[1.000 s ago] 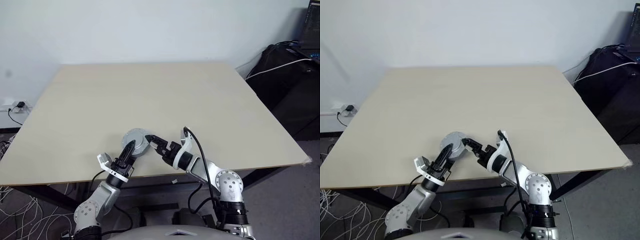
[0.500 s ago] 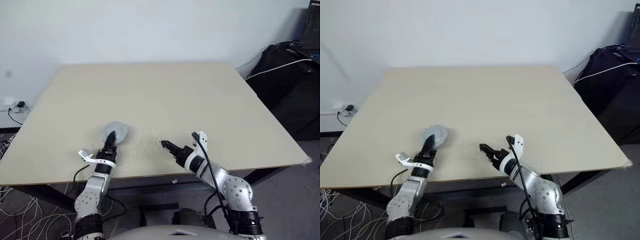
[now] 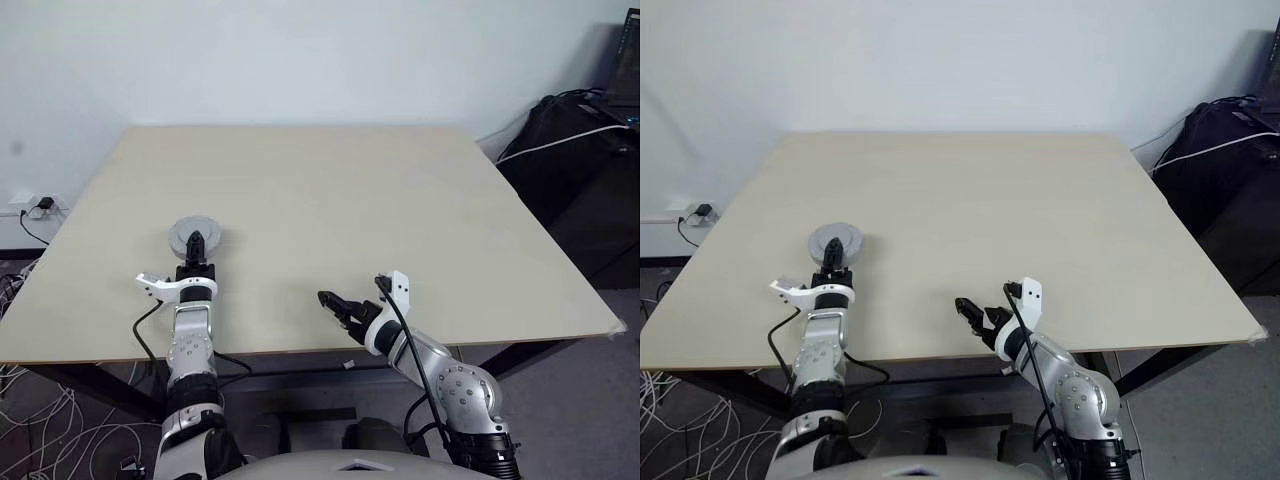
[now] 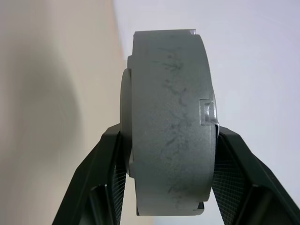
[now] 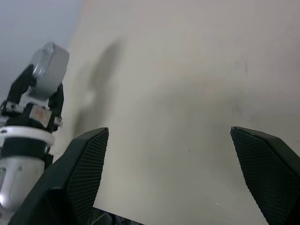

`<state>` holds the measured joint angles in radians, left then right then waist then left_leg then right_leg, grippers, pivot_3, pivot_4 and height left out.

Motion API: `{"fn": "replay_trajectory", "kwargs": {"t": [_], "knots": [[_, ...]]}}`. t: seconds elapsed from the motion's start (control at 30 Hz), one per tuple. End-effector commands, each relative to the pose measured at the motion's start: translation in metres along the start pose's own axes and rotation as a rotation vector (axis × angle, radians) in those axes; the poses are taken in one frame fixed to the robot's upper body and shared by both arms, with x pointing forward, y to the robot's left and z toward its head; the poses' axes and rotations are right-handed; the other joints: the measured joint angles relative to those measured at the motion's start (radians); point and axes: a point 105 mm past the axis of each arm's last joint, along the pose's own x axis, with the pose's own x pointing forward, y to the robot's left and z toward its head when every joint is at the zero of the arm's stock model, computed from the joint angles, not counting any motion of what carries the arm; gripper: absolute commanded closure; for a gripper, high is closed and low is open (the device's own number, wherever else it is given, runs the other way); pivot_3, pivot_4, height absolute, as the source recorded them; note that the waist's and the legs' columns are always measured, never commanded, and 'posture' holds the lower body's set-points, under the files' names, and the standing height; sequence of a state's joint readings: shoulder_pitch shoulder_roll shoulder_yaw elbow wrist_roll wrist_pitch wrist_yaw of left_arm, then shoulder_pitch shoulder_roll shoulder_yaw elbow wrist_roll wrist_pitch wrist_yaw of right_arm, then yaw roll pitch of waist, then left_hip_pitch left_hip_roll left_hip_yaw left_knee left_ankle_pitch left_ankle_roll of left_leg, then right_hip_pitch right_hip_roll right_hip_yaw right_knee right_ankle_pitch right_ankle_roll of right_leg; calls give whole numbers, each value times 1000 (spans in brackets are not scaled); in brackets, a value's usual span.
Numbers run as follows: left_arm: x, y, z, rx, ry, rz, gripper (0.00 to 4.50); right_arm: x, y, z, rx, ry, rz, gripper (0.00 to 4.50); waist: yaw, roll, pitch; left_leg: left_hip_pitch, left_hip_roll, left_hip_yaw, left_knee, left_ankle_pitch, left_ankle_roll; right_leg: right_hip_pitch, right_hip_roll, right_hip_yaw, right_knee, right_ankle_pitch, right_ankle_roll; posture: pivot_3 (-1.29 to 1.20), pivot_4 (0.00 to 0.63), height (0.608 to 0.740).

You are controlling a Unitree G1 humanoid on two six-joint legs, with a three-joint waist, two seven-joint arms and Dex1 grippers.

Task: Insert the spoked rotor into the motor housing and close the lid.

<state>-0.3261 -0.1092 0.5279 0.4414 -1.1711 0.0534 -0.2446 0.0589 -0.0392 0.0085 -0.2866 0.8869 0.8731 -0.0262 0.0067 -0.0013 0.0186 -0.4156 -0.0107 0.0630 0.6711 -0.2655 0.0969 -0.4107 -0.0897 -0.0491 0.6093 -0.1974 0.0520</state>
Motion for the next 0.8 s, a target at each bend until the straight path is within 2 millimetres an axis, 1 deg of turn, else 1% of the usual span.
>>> {"fn": "replay_trajectory", "kwargs": {"t": [0.03, 0.2, 0.67, 0.7, 0.8], "knots": [[13, -11, -4, 4, -57, 8, 2407, -2, 4, 9, 2, -47, 17, 0, 4, 0, 0, 0, 0, 0, 0, 0, 0, 1, 0, 0, 0, 0, 0, 0, 0, 740], [19, -2, 1, 27, -91, 76, 2407, -2, 4, 8, 10, -51, 14, 0, 6, 0, 0, -1, 0, 0, 2, 0, 0, 2, 1, 0, 0, 1, 2, 0, 0, 740], [14, 23, 7, 102, -115, 263, 2407, -2, 4, 6, 26, -46, 8, 0, 7, -1, 0, 0, 1, 0, 6, -1, 0, 2, 2, 0, 0, 3, 4, 0, 0, 740], [14, 24, 7, 108, -110, 272, 1665, -1, 4, 6, 27, -45, 8, 0, 7, -1, 0, 0, 1, 0, 6, -1, 0, 2, 2, 0, 0, 3, 4, 0, 0, 740], [14, 25, 8, 124, -109, 289, 743, -1, 4, 5, 34, -44, 10, 0, 7, 1, -1, 0, 2, 0, 8, -3, -2, 2, 2, 0, 1, 4, 4, 0, 0, 740]]}}
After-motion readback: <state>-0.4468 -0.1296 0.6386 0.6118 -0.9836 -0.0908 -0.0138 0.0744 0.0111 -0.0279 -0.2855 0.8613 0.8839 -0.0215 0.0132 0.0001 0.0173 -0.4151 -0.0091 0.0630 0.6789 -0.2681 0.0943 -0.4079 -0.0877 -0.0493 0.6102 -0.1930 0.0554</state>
